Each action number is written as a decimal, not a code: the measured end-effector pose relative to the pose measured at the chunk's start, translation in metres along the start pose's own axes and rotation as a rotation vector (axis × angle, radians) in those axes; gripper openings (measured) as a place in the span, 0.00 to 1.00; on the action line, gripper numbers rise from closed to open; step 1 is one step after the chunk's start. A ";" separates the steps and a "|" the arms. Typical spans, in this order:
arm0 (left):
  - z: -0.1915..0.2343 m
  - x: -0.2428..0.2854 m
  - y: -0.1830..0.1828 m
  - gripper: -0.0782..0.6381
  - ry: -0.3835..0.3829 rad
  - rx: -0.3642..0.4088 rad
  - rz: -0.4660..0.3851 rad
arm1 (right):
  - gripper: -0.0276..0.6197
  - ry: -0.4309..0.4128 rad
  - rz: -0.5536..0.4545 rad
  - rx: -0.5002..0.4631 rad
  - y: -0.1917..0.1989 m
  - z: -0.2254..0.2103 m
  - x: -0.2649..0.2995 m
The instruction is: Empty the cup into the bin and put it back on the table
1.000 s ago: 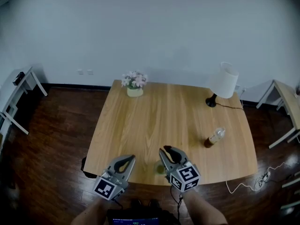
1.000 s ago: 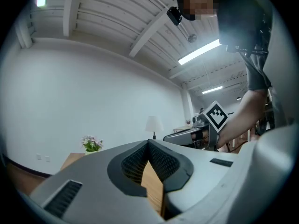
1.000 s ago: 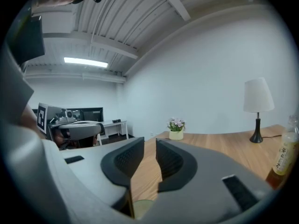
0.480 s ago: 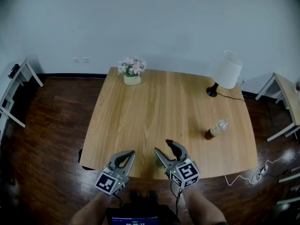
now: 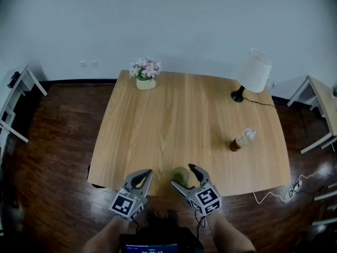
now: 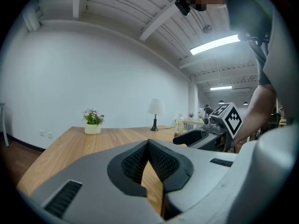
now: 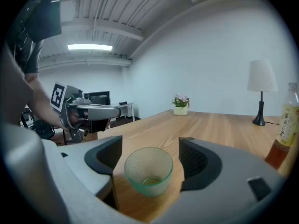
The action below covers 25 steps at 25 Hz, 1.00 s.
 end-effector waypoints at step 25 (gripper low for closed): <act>0.004 -0.006 0.063 0.10 -0.061 -0.096 0.078 | 0.73 -0.024 0.032 0.010 0.059 0.010 0.035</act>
Point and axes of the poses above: the fingertips, and each gripper's own axes: x forward along the fingers, z to its left, y out of its underside, the point moved 2 cm from there along -x, backward along the fingers, and after that the axes turned 13 degrees about y, right-handed, at the moved point
